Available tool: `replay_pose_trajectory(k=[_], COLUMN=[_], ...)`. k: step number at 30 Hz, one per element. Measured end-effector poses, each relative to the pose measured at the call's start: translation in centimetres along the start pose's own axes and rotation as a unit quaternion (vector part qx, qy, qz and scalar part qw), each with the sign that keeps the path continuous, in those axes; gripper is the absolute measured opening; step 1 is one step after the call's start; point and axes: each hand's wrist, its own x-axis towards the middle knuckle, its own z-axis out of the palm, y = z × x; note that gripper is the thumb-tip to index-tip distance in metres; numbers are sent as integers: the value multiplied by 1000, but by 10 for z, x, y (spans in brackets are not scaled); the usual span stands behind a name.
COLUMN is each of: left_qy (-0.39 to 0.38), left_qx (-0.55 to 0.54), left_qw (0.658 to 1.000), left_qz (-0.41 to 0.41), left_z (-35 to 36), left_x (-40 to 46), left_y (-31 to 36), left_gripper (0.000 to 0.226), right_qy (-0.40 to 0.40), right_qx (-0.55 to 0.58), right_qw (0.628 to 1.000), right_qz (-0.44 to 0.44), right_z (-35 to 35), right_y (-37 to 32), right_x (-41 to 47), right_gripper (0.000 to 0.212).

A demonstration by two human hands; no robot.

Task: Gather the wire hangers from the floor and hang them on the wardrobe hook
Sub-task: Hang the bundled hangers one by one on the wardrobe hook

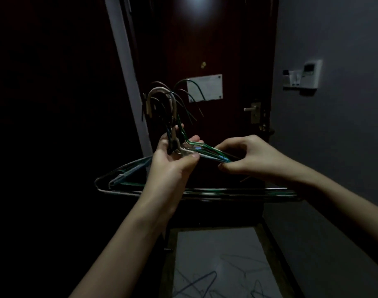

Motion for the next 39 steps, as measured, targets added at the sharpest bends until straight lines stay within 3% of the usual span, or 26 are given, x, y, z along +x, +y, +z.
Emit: replay_pose_trajectory(k=[6,13,19,26,29,36,39], left_qy=[117,260,379,449,468,485,494], left_qx=[-64,-18,-38,-80,-77,-71,-80], left_qw=[991,962,909,856,842,820,810], left_qz=[7,77,172,243,256,294,306], left_z=[-5,-47,-91,-133,-144,-161,-169], left_x=[-66,-134,-197,-257,-277,-292,-293], left_y=[34,102,169,215,225,248,258], left_gripper=[57,54,48,72,80,77,77], right_qy=[-96,-202,-286,-363,-352,-259,-247], right_qx=[21,74,89,73,124,123,174], right_qw=[993,964,923,891,880,891,893], right_qz=[-67,-157,-242,-262,-294,-353,-333], right_z=[28,96,178,259,286,329,333], right_y=[-39,-109,-188,-252,-269,-301,-312], right_x=[-15,2,12,5,0,8,19], right_gripper=[28,30,34,31,14,20,22])
